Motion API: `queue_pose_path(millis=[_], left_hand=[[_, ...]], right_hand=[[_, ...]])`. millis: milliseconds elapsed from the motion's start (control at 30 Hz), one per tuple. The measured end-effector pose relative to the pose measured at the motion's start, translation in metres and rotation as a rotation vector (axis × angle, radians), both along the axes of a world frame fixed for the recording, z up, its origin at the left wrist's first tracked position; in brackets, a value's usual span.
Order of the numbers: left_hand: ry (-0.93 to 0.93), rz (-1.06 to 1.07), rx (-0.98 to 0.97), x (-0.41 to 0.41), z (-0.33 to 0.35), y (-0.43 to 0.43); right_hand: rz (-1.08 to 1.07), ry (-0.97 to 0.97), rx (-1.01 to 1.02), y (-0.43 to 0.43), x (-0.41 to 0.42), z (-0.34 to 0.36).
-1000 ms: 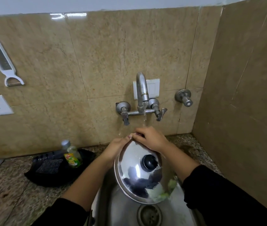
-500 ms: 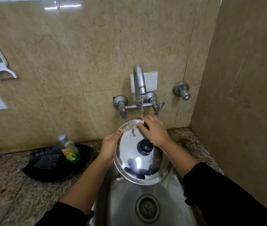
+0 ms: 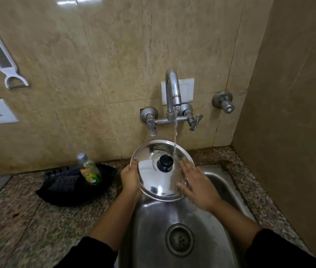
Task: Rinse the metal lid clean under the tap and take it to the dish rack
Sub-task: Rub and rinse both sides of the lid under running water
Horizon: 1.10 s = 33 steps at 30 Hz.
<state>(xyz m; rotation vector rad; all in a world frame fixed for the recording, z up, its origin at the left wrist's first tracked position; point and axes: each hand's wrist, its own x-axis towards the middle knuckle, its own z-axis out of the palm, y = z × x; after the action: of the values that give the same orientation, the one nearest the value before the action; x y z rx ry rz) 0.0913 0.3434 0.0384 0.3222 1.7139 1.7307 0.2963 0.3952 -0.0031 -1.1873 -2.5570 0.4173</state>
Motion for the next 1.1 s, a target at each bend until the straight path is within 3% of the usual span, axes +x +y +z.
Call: queue_pose_path(millis=[133,267,300,500,600,700,933,1100], left_hand=[[0.062,-0.141,-0.012,0.01,-0.005,0.002],[0.09,-0.144,0.019,0.018,0.006,0.012],[0.09,-0.144,0.027,0.019,0.008,0.014],[0.008,-0.092,0.05,0.019,0.014,0.024],[0.02,-0.076,0.07,0.011,0.013,0.022],[0.049,-0.108,0.066,0.001,0.004,0.016],[-0.014,-0.024,0.056,0.006,0.001,0.013],[0.0,0.027,0.021,0.002,-0.007,0.008]], right_hand=[[-0.215,0.156,-0.058,0.022,-0.019,0.0],[-0.253,0.699,-0.237,0.027,-0.042,0.019],[-0.224,0.728,-0.244,0.026,-0.047,0.02],[-0.142,0.374,0.213,0.02,-0.061,0.037],[-0.009,0.23,0.175,0.021,-0.05,0.037],[-0.07,0.17,0.069,0.031,-0.028,0.024],[-0.108,0.089,0.101,-0.001,-0.037,0.014],[0.185,-0.031,0.105,-0.041,-0.028,-0.011]])
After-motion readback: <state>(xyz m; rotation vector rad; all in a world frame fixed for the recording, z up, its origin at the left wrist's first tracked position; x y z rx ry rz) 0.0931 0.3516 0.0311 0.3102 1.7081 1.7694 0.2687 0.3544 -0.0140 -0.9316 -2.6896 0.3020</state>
